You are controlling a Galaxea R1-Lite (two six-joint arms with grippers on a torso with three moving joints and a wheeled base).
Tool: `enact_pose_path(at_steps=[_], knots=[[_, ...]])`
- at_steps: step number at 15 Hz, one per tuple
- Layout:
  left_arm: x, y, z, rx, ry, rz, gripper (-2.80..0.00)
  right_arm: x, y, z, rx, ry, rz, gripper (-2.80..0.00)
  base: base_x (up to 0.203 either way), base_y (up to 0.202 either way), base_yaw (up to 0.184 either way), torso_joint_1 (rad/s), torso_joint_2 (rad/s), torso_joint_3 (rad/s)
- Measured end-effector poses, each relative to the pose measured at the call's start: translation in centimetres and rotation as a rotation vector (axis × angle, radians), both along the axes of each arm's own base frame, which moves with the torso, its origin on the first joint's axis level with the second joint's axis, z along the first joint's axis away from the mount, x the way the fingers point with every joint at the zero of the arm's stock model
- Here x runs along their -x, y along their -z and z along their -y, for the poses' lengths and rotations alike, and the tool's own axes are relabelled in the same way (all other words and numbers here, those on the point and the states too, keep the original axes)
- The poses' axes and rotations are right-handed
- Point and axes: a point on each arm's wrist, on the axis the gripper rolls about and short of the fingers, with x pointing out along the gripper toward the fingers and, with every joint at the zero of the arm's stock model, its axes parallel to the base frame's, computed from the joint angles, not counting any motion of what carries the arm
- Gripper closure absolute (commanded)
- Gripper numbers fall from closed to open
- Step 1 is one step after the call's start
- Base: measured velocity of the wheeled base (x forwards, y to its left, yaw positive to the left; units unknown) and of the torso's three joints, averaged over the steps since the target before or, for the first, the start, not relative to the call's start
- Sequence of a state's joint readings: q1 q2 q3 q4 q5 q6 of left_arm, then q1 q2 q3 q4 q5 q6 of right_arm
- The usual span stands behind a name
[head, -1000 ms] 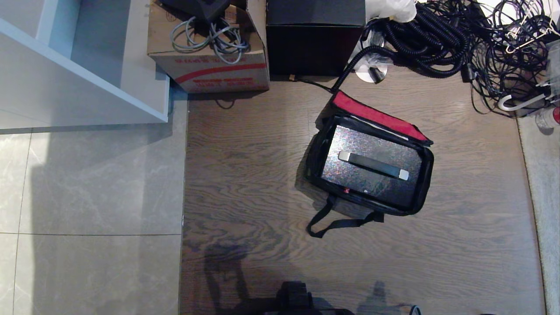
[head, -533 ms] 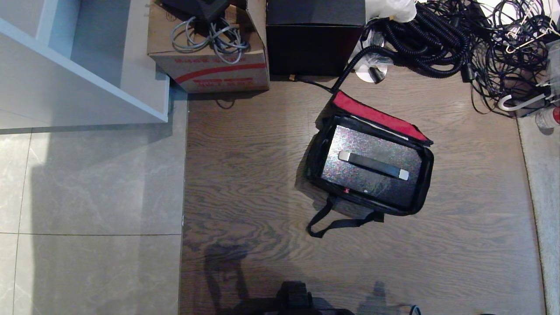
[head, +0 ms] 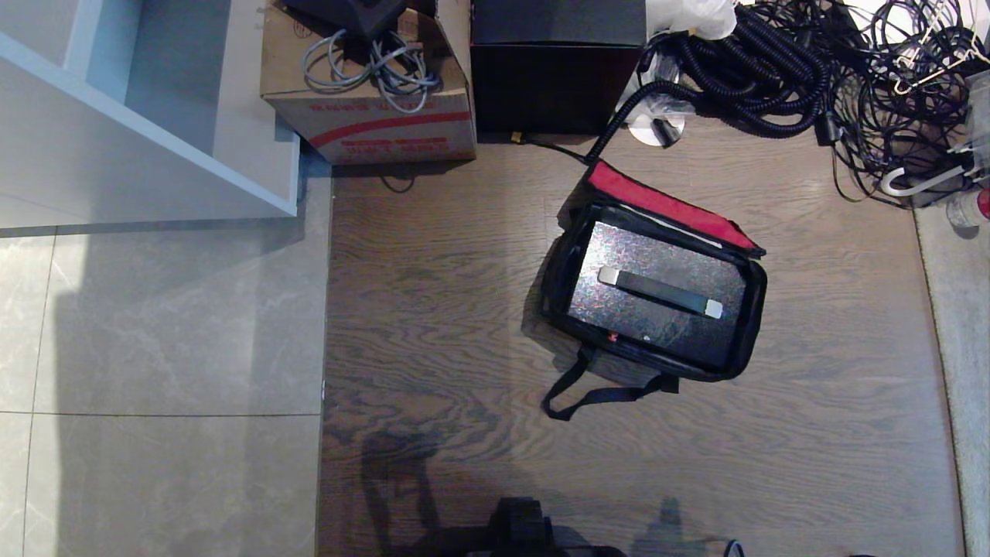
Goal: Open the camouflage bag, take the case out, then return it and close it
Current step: Grip the handle
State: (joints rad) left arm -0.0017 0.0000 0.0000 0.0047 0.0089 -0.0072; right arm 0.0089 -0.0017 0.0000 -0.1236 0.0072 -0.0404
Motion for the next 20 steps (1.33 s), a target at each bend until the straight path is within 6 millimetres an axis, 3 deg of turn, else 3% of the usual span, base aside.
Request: enact_pose_path(at_steps=[20], knots=[[0.0, 0.0, 0.0, 0.0, 0.0, 0.0, 0.0, -0.01, -0.01, 0.0, 0.0, 0.0, 0.0, 0.0, 0.0, 0.0, 0.0, 0.0, 0.0, 0.0]])
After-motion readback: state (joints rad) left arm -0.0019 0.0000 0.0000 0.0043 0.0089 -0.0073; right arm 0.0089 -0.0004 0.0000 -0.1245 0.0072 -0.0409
